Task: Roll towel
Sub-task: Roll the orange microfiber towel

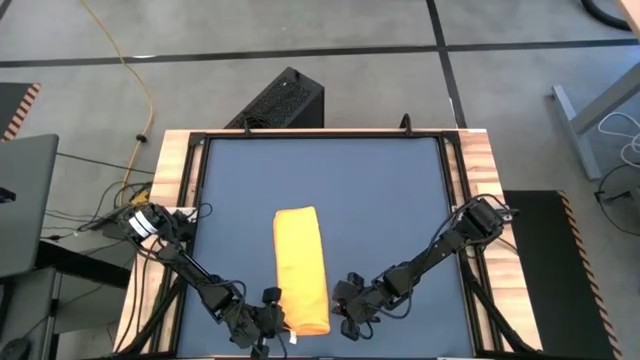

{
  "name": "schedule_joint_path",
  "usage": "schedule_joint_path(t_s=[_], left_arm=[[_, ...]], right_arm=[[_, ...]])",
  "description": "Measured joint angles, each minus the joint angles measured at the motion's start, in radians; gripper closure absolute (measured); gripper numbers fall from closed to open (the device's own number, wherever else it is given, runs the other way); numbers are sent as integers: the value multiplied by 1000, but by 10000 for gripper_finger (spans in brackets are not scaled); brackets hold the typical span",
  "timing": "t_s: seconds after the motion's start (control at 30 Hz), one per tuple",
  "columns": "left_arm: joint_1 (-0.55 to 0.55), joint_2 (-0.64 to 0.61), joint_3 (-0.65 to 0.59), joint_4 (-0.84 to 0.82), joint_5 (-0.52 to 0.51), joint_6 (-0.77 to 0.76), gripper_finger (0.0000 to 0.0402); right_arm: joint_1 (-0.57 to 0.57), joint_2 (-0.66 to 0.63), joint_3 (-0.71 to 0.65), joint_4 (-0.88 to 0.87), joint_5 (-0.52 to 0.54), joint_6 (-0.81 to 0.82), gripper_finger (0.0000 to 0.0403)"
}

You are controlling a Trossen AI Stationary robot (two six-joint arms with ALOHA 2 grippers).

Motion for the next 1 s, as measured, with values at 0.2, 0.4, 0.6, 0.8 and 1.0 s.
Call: schedule_joint_path(t_s=[0.2, 0.4, 0.6, 0.8, 1.0], left_arm=[[-3, -1, 0, 10, 0, 56, 401], [-4, -16, 0, 11, 5, 136, 401], [-4, -20, 0, 9, 16, 159, 401], [-2, -20, 0, 5, 30, 170, 401], [1, -20, 0, 6, 27, 170, 401]], right_arm=[[36, -15, 0, 40, -24, -278, 347], [81, 5, 0, 83, 55, -740, 319], [73, 44, 0, 152, 58, -888, 274], [76, 56, 2, 165, 60, -965, 212], [91, 85, 14, 201, 45, -1049, 194]])
